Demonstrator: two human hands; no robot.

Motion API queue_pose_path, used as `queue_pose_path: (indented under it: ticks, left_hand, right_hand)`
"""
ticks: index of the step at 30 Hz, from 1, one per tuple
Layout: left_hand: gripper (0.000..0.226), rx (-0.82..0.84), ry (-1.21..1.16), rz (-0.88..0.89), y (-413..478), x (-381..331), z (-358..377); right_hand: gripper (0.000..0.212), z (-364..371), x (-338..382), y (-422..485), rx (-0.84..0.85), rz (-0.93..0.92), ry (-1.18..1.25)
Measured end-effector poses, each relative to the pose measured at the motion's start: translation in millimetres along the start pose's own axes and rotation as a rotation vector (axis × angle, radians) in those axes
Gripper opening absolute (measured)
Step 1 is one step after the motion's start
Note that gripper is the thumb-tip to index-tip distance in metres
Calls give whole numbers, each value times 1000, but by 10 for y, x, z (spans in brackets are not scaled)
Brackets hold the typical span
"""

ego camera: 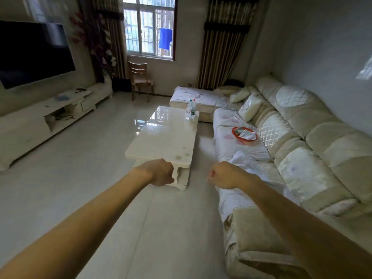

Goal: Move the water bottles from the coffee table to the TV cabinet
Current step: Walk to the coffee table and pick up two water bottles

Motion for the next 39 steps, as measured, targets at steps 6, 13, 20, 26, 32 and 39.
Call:
queue_pose_path:
  ticks: [6,13,20,26,32,39]
  left_hand:
    - [37,13,14,66,586,-93,-191]
    - [38,66,54,57,1336,-100,-417]
    - [37,37,67,-6,2071,-46,-823]
    - [37,85,69,-18,2577,-23,-860]
    - [36,115,44,-7,3162,-38,-979]
    - [35,164,57,24,4044,69,-1014]
  right_hand:
    - [33,-24,-402,433,25,79,-31]
    - [34,-303,-940,1171,7,63,-15]
    - [35,-727,-1522,1995,14,25,-13]
    - [39,-857,-1857,2494,51,15,-24]
    - [36,-917,-1994,3054,94,-23,-22]
    - [35,-1088,-2258,3828,130,-25,-30]
Point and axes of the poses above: each hand's wrist, its own y-axis towards the middle knuckle, its own z-axis out of the palm, x = y × z, the point moved 10 cm from there along y, towards the middle knuckle, and after that the axes turned 8 degrees about x, right-handed, at the moved point
